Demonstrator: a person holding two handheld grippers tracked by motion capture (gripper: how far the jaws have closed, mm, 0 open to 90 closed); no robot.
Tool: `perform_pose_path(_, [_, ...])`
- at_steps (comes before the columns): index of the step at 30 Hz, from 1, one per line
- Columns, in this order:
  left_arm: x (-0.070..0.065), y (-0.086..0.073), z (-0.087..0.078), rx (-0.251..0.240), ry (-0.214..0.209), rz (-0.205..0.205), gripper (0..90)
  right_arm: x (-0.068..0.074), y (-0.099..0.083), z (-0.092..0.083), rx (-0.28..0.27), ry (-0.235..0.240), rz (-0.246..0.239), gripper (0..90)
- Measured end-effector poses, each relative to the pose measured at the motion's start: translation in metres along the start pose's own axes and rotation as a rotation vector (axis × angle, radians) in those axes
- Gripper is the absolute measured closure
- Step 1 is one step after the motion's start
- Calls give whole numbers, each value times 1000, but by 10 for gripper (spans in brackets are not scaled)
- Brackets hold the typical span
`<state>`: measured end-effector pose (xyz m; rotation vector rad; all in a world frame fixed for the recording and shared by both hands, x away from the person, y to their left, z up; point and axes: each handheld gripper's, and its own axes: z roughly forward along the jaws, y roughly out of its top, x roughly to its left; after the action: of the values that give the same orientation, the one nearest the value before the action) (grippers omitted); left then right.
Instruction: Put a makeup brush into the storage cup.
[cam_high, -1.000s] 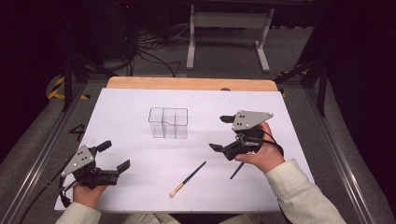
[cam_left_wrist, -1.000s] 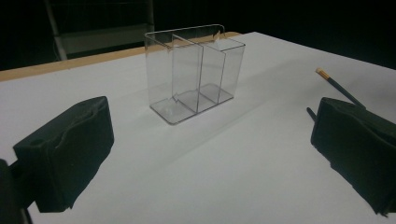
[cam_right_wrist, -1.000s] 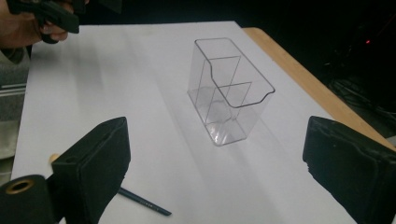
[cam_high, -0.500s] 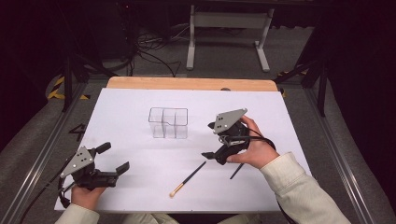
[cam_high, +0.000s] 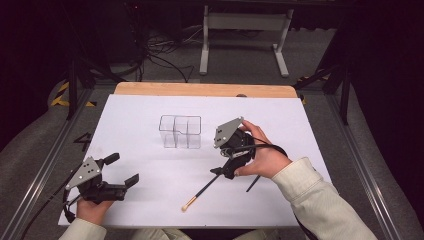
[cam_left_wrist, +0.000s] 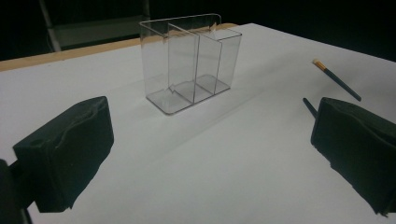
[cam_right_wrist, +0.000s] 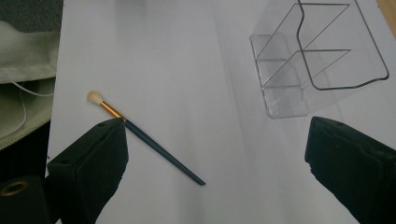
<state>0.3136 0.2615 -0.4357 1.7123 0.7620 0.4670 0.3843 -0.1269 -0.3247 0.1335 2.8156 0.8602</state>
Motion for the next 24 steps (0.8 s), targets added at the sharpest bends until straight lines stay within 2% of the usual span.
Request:
perform_pose_path(3, [0, 0, 1, 3, -3, -1, 2, 1, 2, 3, 40, 5, 1, 74])
perform_pose_path(8, [0, 0, 2, 4, -3, 5, 2, 2, 6, 7, 89, 20, -27, 64])
perform_pose_path(17, [0, 0, 3, 5, -5, 3, 2, 6, 16, 15, 146, 37, -40, 69])
perform_pose_path(24, [0, 1, 2, 2, -1, 11, 2, 8, 21, 24, 168, 55, -54, 78])
